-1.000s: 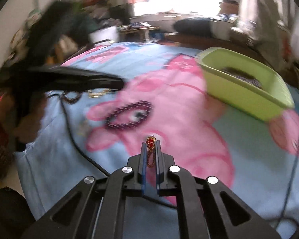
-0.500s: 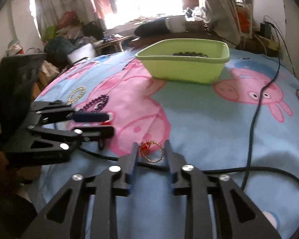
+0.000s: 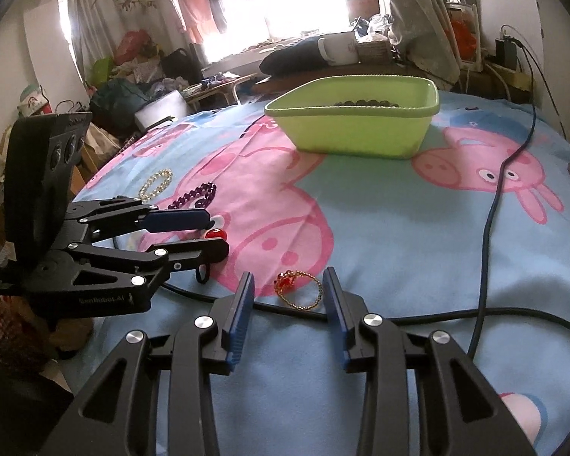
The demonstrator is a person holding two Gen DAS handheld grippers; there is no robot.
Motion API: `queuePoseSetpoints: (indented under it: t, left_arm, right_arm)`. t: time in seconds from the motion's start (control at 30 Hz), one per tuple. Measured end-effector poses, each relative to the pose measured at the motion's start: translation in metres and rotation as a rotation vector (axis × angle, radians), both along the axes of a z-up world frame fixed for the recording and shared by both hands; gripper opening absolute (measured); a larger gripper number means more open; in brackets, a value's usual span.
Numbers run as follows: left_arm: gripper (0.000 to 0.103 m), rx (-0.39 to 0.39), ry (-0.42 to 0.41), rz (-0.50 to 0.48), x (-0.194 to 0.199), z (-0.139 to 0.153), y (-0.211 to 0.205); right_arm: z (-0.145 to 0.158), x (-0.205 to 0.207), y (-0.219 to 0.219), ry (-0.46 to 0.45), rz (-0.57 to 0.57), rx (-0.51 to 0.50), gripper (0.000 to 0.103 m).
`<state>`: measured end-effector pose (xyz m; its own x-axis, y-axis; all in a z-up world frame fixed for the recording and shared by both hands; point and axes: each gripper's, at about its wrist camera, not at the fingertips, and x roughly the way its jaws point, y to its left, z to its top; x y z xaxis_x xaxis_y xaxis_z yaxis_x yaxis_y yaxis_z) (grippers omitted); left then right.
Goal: Organize jewelry
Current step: 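Grasp the gold ring with the right gripper while the left grasps the red pendant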
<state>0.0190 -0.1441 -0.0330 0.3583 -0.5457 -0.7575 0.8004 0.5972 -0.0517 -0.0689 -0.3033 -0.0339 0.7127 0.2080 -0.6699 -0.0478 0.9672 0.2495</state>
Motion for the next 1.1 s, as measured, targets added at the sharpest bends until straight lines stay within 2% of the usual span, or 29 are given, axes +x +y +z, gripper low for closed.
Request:
queuePoseSetpoints:
  t: [0.1,0.23,0.43,0.7,0.97,1.1]
  left_arm:
    - [0.042,0.004,-0.007,0.007,-0.001,0.000,0.000]
    - [0.041,0.005,-0.017,0.015,-0.002,0.000,0.000]
    - [0.041,0.002,-0.015,0.024,-0.002,0.000,0.001]
    - [0.041,0.000,-0.013,0.024,-0.001,0.000,0.003]
    - [0.041,0.000,-0.014,0.024,-0.001,0.000,0.003]
    - [0.042,0.000,-0.014,0.024,-0.001,0.000,0.003]
  right_arm:
    - [0.000,0.000,0.002,0.002,-0.002,-0.015,0.009]
    - [0.000,0.000,0.005,0.002,0.013,-0.020,0.016]
    - [0.001,0.002,0.017,0.010,0.027,-0.088,0.024]
    - [0.000,0.001,0.020,0.009,0.023,-0.096,0.025]
    - [0.000,-0.005,0.008,-0.004,0.006,0.014,0.025]
    - [0.001,-0.005,0.014,0.000,0.000,-0.023,0.025]
